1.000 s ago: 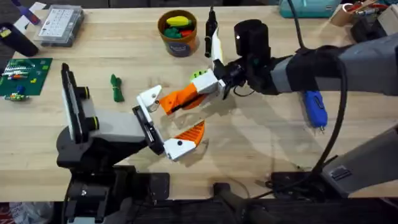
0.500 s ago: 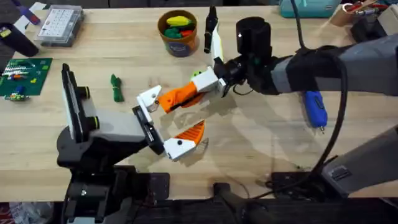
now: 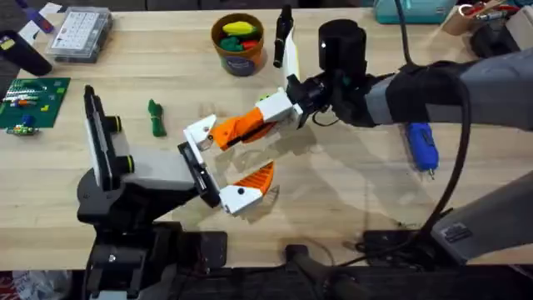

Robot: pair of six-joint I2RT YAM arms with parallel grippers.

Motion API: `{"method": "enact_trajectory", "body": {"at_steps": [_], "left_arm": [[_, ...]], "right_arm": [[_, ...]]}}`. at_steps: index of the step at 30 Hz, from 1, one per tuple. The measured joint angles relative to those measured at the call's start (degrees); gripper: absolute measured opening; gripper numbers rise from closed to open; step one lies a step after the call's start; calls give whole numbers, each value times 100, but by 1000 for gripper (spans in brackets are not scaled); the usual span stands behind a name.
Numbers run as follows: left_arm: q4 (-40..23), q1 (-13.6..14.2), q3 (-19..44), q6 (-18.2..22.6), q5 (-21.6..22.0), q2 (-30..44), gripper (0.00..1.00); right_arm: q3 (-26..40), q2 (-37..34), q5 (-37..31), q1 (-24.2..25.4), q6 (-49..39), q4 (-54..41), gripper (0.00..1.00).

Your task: Pick up the gripper from the table and insert it into the empty holder that is missing its gripper. Then pick up a screw, insert it into the mounting hole, and use the screwdriver to tighten it. Finally, clean up the table by picking up the vegetable and placing it into the bucket.

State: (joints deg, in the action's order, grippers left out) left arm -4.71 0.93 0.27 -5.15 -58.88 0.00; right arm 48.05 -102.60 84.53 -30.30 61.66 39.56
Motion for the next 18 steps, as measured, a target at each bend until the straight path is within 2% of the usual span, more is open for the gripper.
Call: {"method": "enact_trajectory", "body": {"at_steps": [18], "left_arm": [[-49,-13,0,-18,65,-1,988]], "right_arm": [[-13,-159,-217,-107,-192,63,14]]}}
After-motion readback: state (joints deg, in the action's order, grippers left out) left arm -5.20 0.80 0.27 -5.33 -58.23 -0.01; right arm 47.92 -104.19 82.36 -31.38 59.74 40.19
